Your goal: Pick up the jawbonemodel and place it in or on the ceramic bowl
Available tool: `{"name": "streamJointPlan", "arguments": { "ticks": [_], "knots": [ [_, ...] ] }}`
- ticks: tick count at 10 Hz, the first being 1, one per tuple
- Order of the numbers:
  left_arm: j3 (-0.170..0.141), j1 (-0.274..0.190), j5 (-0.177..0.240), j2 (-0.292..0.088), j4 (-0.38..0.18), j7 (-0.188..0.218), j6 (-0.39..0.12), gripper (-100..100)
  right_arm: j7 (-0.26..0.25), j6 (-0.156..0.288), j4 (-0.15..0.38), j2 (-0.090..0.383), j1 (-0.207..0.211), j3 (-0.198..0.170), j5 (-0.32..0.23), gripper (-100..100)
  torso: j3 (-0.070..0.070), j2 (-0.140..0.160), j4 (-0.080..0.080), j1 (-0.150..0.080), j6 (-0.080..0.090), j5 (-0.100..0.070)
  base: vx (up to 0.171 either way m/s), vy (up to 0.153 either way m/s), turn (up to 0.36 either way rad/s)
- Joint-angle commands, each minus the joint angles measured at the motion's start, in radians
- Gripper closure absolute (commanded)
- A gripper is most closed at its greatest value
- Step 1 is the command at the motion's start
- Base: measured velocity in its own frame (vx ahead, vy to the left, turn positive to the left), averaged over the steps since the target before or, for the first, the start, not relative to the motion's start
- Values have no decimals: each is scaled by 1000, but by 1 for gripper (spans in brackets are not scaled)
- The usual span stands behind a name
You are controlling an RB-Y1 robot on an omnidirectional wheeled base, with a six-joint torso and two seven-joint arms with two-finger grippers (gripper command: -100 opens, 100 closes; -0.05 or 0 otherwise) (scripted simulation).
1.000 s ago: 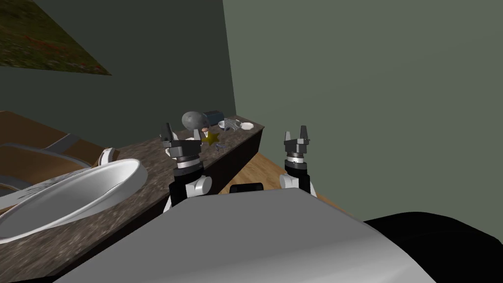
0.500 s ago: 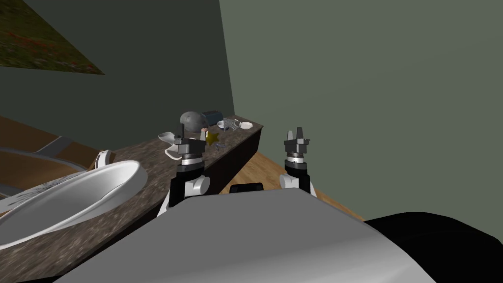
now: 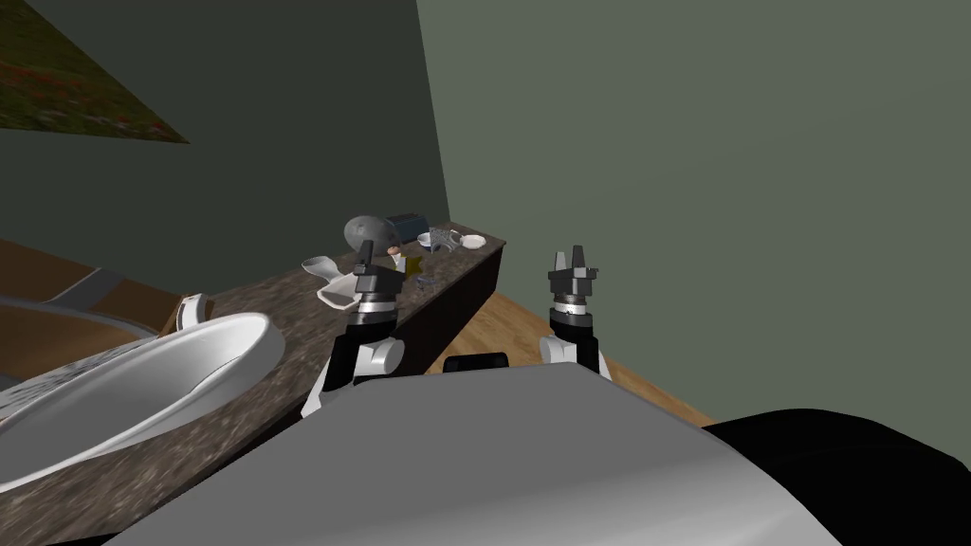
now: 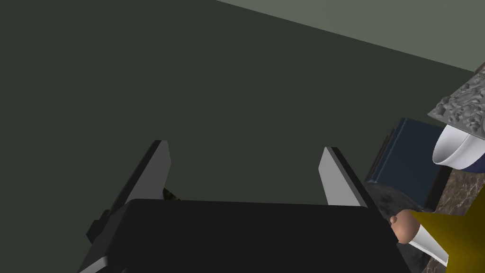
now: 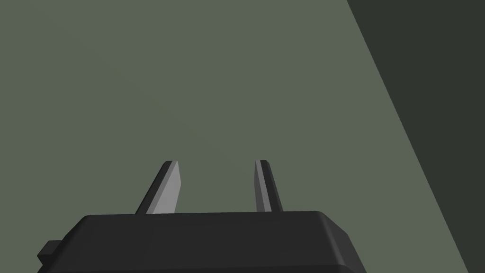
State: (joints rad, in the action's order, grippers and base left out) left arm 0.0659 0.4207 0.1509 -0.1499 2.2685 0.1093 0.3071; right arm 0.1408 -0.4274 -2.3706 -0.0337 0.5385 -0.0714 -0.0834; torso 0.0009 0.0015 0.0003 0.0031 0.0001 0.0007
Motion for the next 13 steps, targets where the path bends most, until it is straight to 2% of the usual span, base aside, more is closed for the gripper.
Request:
{"name": "streamJointPlan", "arguments": {
  "ticks": [1, 4, 5, 12, 13],
  "knots": [
    [2, -9, 6, -7, -2, 0, -41, -100, 0, 0, 0, 0, 0, 0, 0, 0, 0, 0, 0, 0, 0, 0, -26, 37, -48],
    [8, -33, 33, -43, -10, 5, -127, -100, 0, 0, 0, 0, 0, 0, 0, 0, 0, 0, 0, -1, 0, 0, -30, 36, -82],
    [8, -33, 33, -43, -10, 5, -150, -100, 0, 0, 0, 0, 0, 0, 0, 0, 0, 0, 0, 0, 0, 0, -27, 38, -46],
    [22, -88, 89, -113, -33, 14, -355, -100, 0, 0, 0, 0, 0, 0, 0, 0, 0, 0, 0, -1, 0, 0, -31, 41, -77],
    [22, -88, 89, -113, -33, 14, -387, -100, 0, 0, 0, 0, 0, 0, 0, 0, 0, 0, 0, 0, 0, 0, -29, 40, -65]
  ]
}}
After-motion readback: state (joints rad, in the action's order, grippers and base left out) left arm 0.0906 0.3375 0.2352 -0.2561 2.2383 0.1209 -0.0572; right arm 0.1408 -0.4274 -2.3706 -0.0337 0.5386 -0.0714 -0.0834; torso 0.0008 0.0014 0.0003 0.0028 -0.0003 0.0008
